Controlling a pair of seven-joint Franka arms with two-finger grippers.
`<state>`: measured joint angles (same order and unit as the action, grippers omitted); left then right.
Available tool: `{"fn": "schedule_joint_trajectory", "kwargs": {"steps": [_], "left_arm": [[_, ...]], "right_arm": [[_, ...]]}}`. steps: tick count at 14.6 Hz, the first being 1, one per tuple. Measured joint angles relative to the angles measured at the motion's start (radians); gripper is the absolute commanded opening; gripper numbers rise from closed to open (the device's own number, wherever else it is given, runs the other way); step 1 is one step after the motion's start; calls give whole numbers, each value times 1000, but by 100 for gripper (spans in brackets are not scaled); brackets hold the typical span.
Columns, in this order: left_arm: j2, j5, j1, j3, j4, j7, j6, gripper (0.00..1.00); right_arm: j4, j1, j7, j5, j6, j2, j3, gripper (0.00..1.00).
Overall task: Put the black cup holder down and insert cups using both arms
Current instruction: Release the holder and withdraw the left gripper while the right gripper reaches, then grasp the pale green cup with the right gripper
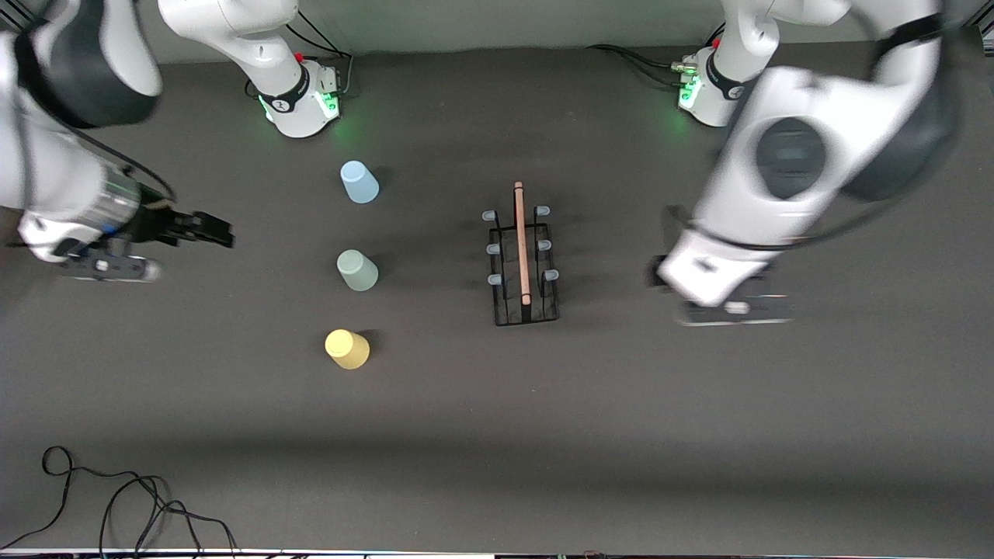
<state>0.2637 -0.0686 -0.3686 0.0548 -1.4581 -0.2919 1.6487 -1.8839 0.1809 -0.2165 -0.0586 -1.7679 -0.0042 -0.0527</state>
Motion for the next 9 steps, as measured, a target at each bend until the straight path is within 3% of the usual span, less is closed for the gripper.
{"fn": "schedule_joint_trajectory", "kwargs": {"steps": [3,6,9], "left_arm": [[-59,0,140,2,-11,212,-31,95],[-104,12,230,1,-59,290,-16,95],[-143,15,272,0,-114,352,-3,95]], "right_arm": [[-158,91,-86,-1,-211,4,2,100],[-351,145,-114,-1,-480,13,3,100],[-442,150,-117,-1,-590,47,1,100]]}}
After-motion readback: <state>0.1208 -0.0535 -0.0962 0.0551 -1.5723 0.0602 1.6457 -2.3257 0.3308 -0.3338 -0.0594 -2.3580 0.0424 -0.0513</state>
